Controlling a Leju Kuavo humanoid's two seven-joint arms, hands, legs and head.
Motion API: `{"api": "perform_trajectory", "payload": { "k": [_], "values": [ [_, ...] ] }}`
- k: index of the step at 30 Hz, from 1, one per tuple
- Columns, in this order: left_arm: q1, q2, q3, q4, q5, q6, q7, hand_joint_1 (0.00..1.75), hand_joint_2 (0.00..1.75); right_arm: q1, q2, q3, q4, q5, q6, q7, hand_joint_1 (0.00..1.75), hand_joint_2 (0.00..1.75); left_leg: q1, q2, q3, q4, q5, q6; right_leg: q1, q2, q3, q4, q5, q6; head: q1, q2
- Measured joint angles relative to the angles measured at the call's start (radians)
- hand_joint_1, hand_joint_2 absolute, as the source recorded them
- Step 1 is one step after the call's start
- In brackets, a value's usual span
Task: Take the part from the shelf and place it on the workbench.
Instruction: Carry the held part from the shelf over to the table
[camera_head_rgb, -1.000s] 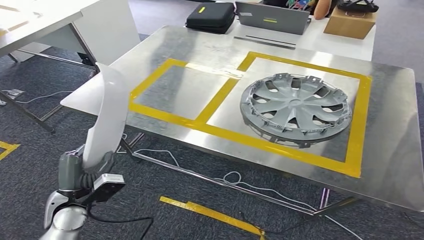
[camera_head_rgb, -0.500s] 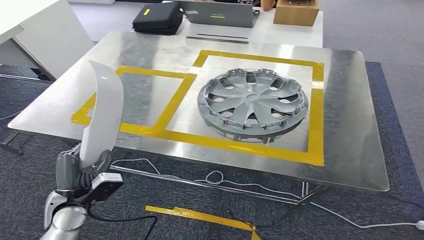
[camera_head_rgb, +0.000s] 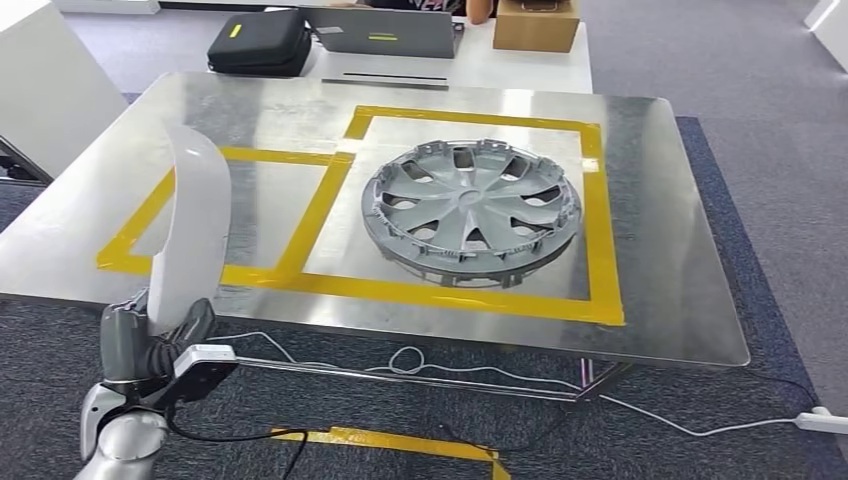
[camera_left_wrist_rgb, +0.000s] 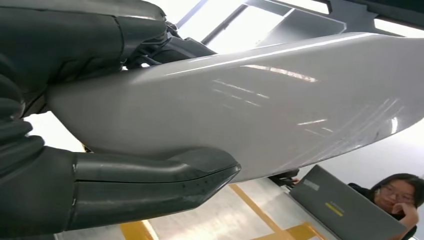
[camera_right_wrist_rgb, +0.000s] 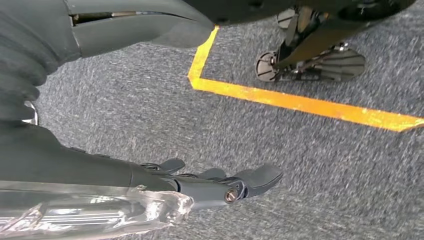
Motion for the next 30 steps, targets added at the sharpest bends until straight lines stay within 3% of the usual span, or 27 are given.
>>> {"api": "perform_trajectory", "payload": {
  "k": [9,23,27,30],
  "values": [
    [0.0,-0.001,0.0,0.0,0.0,0.001,-0.002,1.69,1.75,-0.001,0.0,0.0,0.0,0.0,0.0,-0.001,0.0,1.75,-0.003,-0.001,0.0,0.0,-0.002,0.011,-0.003,-0.001,0.004,-0.008,0.002,0.012,0.0,0.0],
    [-0.027,-0.005,-0.016,0.002,-0.051,0.025,0.014,1.69,1.75,-0.002,0.0,0.006,0.0,0.014,0.024,-0.008,0.0,1.75,0.0,-0.001,0.001,0.001,-0.002,0.011,0.0,-0.001,0.003,-0.007,0.002,0.013,0.0,0.0],
    [-0.06,-0.006,-0.037,0.019,-0.093,0.043,0.059,1.69,1.75,-0.003,0.0,0.013,0.0,0.021,0.033,-0.008,0.0,1.75,0.0,-0.001,0.001,0.001,-0.001,0.01,0.0,-0.001,0.001,-0.007,0.002,0.013,0.0,0.0],
    [-0.184,0.004,-0.06,0.124,-0.267,0.05,0.216,1.69,1.75,-0.006,-0.005,0.019,0.0,0.027,0.051,0.006,0.0,1.75,0.0,-0.007,0.0,0.001,0.001,0.011,0.0,-0.008,-0.006,-0.007,0.001,0.014,0.0,0.0]
  ]
}}
